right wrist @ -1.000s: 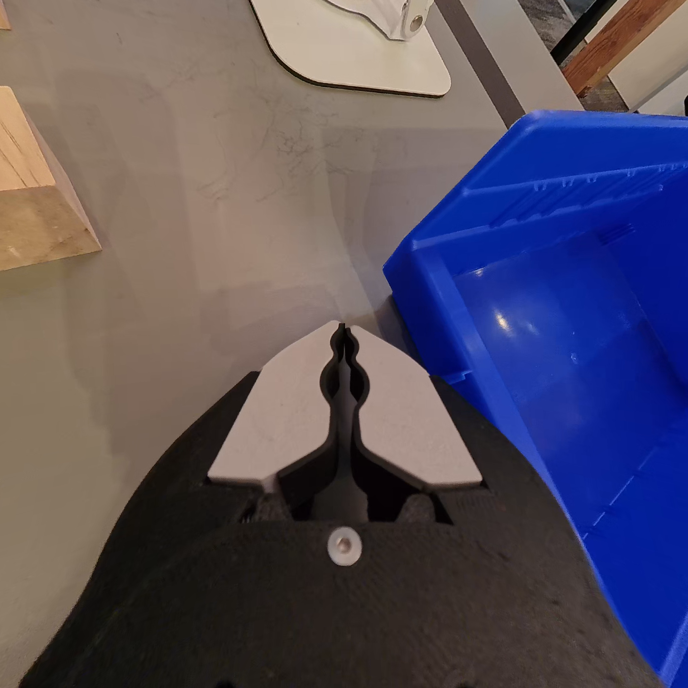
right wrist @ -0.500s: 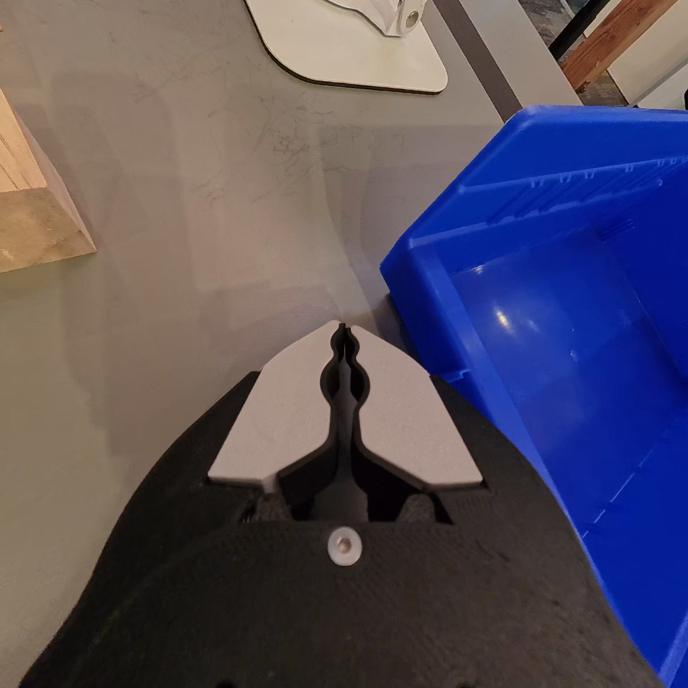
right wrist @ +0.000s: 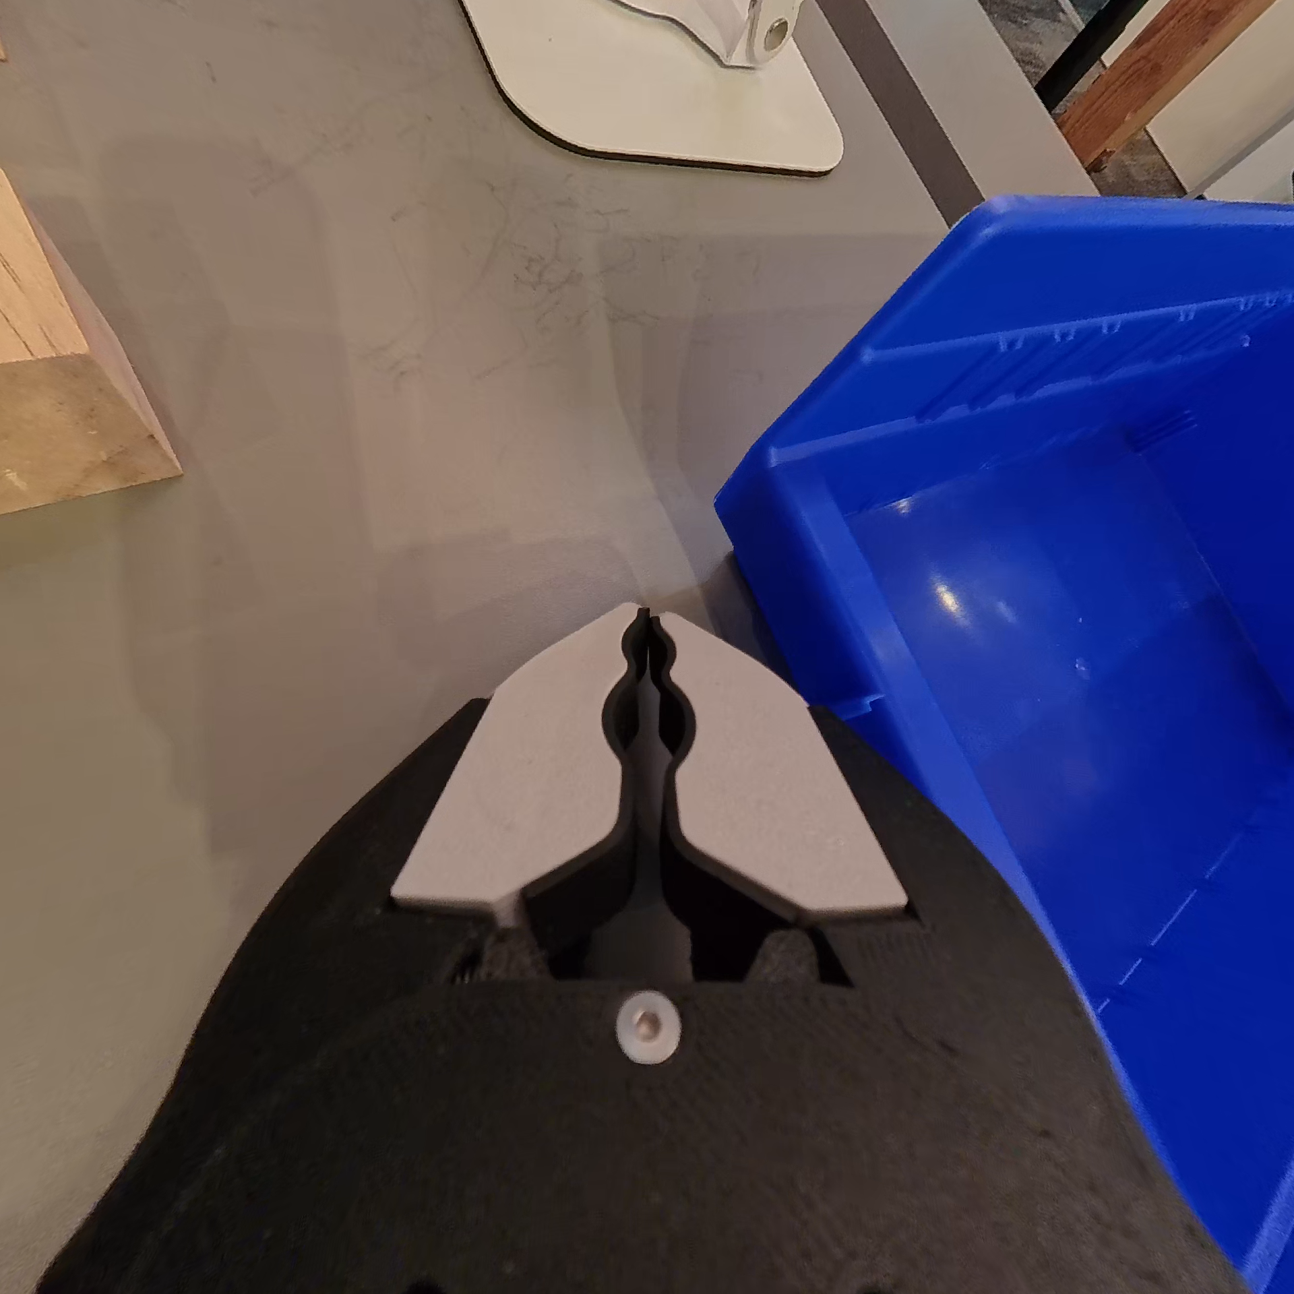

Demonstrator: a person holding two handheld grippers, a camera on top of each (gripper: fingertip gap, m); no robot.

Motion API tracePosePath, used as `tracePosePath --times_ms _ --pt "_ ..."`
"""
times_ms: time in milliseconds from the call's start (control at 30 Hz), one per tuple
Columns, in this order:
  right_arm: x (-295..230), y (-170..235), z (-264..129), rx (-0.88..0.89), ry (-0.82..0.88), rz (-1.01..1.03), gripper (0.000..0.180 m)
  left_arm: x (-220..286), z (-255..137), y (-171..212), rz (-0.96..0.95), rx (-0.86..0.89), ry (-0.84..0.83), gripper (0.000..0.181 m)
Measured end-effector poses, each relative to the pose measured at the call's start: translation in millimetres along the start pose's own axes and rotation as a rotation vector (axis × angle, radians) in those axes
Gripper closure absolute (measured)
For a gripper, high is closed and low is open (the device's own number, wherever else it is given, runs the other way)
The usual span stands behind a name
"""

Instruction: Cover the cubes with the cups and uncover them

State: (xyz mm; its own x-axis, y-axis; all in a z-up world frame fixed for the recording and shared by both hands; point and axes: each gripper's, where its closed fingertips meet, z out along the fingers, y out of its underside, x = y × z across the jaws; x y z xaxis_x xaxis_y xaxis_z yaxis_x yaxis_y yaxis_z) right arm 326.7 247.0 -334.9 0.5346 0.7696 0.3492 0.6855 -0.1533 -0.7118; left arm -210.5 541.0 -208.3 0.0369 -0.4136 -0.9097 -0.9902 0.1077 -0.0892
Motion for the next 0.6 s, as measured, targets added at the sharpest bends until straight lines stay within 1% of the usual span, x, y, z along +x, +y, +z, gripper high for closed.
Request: tracePosePath --times_ms 233,600 --pt "0.0 0.1 0.1 0.000 -0.001 0.001 0.179 2.9 6.1 2.2 0.029 -0.012 0.029 0.164" --pt "0.1 0.1 0.1 -0.001 -0.004 0.004 0.180 5.6 11.1 3.1 0.020 -0.001 0.085 0.167"
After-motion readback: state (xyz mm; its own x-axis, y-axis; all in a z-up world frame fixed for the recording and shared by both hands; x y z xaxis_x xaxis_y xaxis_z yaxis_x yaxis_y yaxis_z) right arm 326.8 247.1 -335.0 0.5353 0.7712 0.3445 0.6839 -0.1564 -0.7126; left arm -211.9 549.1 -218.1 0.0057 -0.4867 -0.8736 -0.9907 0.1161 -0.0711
